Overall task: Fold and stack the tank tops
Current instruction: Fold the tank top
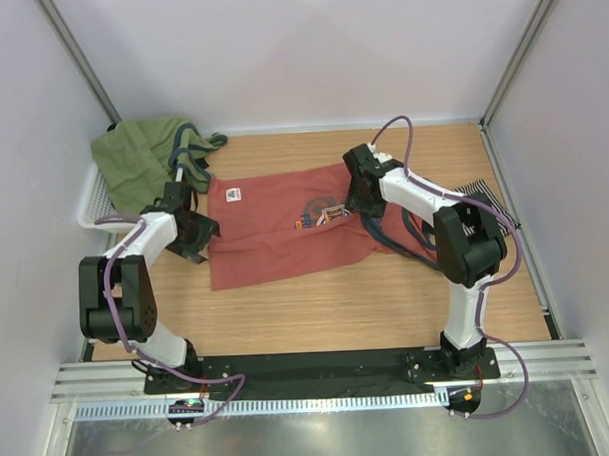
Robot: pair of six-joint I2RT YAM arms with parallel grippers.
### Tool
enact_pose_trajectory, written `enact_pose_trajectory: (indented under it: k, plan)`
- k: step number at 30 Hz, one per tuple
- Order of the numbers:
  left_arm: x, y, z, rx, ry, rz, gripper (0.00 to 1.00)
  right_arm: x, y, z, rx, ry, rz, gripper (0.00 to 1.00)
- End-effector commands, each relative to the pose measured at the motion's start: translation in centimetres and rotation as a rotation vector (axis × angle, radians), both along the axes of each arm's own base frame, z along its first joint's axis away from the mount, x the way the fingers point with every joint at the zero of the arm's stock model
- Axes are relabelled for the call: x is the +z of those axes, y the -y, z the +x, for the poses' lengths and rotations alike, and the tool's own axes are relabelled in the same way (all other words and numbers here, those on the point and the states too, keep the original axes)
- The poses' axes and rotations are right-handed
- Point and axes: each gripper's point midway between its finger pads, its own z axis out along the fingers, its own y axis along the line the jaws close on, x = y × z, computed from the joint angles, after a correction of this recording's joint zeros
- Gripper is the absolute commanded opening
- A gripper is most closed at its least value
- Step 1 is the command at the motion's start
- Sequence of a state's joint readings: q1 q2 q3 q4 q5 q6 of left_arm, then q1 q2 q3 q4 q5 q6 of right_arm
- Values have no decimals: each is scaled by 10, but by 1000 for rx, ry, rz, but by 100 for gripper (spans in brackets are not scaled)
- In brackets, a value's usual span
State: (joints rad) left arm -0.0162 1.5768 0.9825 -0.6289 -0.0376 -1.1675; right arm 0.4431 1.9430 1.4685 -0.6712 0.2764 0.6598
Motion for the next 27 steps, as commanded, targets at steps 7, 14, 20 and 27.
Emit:
enact_pose_trajectory:
  k: [7, 14, 20, 27]
  plan:
    - [72, -22, 1, 5, 265, 121, 78, 69, 14, 2, -43, 295, 79, 76]
    - [58, -6, -44, -190, 293, 109, 74, 63, 11, -46, 65, 246, 164, 67]
    - [32, 11, -76, -199, 246, 5, 68, 39, 11, -85, 43, 193, 255, 63]
    - [11, 19, -89, -214, 204, -46, 67, 11, 3, -94, 30, 127, 303, 70]
